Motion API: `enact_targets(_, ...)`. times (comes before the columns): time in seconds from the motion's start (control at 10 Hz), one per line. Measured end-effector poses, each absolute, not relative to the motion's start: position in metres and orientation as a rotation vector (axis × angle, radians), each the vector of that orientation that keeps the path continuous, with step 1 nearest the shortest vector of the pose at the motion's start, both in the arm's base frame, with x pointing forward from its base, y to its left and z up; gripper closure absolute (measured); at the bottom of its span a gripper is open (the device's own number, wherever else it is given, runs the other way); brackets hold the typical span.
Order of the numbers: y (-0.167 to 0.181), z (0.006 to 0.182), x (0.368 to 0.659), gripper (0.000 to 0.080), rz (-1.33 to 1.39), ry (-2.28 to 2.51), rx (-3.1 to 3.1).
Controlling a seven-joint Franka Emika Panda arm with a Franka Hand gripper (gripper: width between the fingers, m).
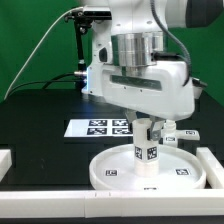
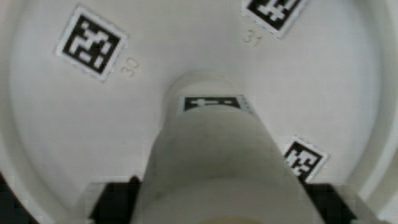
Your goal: Assemble round table
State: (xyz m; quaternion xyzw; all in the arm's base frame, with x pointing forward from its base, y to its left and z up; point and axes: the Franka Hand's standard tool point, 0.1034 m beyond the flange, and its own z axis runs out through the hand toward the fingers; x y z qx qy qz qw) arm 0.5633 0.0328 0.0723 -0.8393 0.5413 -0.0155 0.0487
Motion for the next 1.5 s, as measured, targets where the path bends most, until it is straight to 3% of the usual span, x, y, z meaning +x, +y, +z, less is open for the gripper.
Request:
enact_targets(0.5,0.0382,0.0713,0.5643,0.0393,0.067,2.425,-1.768)
enact_targets(1.1,0.0375,0.0716,0.5649,0.0393,0.082,2.606,-1.487)
enact_targets(1.2,0.0375,0.0717,0.5648,0.0234,0.075,2.553,-1.576)
enact_targets(1.3,0.0385,0.0725,0.5642,0.0166,0.075,2.421,-1.773)
enact_targets(1.5,0.0421,0.0778,0.5681,0.0153,0.036,2.051,-2.183)
